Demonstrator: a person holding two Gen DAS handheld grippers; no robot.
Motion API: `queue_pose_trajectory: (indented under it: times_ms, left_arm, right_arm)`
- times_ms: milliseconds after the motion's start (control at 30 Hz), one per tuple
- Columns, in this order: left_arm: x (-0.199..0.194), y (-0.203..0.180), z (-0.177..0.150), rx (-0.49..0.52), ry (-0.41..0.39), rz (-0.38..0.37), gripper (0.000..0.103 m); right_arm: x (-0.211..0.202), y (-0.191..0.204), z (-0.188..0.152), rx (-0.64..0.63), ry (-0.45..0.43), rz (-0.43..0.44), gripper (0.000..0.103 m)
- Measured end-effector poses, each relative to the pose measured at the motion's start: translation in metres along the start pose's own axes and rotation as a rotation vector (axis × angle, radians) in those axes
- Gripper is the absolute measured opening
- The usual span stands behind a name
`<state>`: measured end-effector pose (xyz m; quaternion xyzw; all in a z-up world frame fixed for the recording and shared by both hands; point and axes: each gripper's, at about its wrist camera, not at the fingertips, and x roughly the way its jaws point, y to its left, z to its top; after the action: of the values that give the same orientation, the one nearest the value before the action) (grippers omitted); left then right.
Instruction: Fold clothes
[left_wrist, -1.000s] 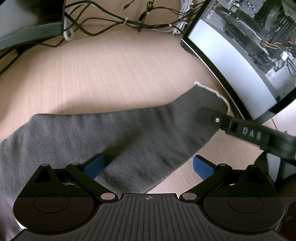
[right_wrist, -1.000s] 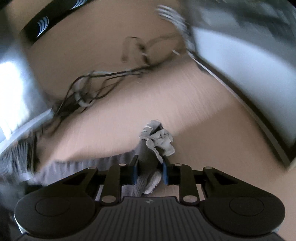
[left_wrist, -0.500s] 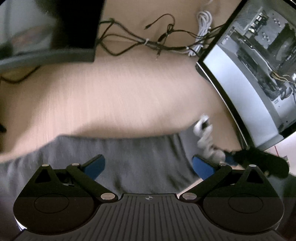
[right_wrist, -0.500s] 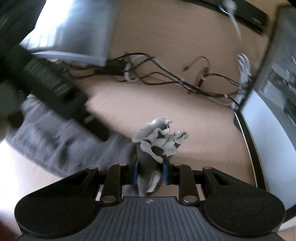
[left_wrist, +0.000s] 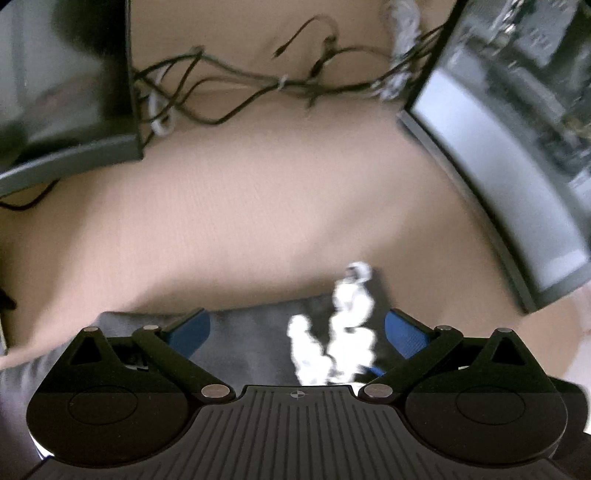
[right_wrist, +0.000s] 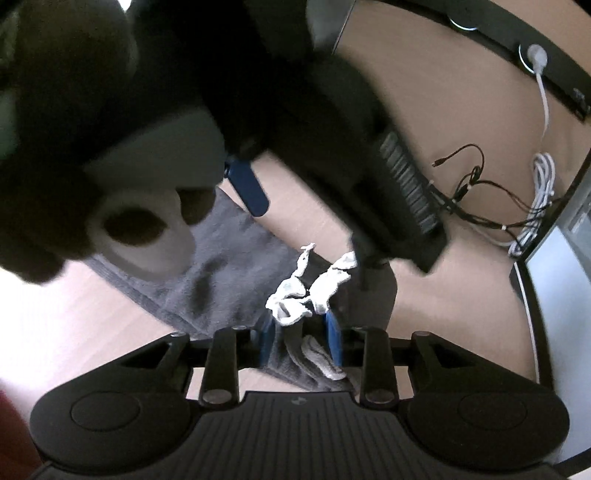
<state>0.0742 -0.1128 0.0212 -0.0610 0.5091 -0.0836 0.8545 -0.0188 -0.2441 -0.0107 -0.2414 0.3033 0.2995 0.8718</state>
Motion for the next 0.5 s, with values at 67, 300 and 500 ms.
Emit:
queue_pose_trajectory:
  times_ms: [67, 300, 500]
  left_arm:
    - [0.010, 0.004, -0.001, -0.010, 0.032, 0.014, 0.103]
    - [0.005, -0.001, 0.004, 0.004, 0.008, 0.019, 0.103]
    - [-0.012, -0.025, 0.009, 0.077, -0.064, -0.011, 0.103]
  right_arm:
    - [-0.002, -0.003, -0.002, 0.014, -0.003, 0.020, 0.030]
    - [0.001, -0.015, -0.004, 0.071, -0.006, 0.056, 0.030]
    - [0.003, -0.018, -0.005, 0.083, -0.012, 0.065, 0.030]
